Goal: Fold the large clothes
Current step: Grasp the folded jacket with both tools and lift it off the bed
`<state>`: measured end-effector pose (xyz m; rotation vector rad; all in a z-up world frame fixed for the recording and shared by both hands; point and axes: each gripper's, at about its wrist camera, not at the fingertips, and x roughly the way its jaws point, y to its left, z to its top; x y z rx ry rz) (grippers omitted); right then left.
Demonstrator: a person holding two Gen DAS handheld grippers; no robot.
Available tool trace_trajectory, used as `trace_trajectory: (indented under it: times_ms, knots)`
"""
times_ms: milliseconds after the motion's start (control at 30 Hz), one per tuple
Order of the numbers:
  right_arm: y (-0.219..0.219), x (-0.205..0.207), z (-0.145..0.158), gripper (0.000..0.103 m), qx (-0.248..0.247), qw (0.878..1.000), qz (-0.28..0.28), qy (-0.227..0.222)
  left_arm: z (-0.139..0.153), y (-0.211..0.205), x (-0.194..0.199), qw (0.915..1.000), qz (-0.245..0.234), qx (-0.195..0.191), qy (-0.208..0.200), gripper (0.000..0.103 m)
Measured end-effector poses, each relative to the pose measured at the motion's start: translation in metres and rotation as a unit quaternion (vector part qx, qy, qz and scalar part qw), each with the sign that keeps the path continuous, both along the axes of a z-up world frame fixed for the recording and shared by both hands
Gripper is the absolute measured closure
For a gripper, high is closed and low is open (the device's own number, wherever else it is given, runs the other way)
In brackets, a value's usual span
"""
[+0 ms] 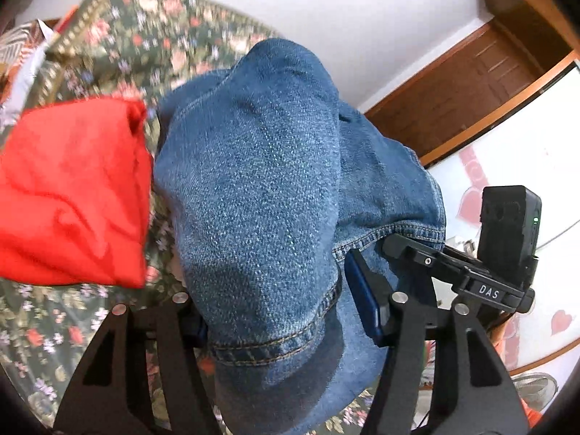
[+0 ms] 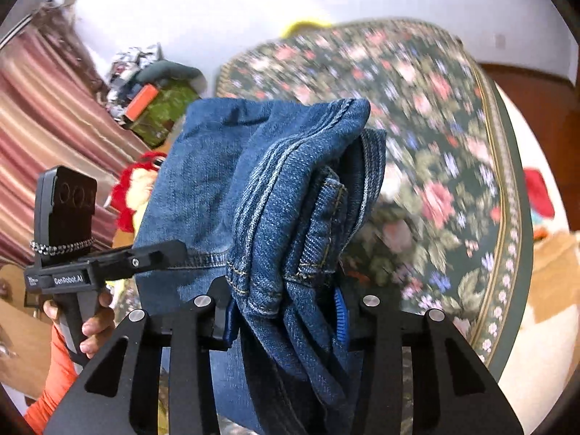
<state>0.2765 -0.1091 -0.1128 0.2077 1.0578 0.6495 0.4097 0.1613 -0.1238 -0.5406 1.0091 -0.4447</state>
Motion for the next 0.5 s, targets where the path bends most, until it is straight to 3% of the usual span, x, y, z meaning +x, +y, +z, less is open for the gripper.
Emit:
trace_trajectory:
  times_ms: [233, 500]
  knots:
    - [0.048, -0.005, 0.035, 0.066, 0.023, 0.998, 0.027, -0.046, 0.041, 0.07, -0.039, 0.9975, 0.048, -0.011, -0.051, 0.046]
    - [0.123, 0.02, 0.021, 0.066, 0.063, 0.996, 0.058, -0.039, 0.048, 0.154, -0.035, 0.9919, 0.109, -0.003, -0.065, 0.046]
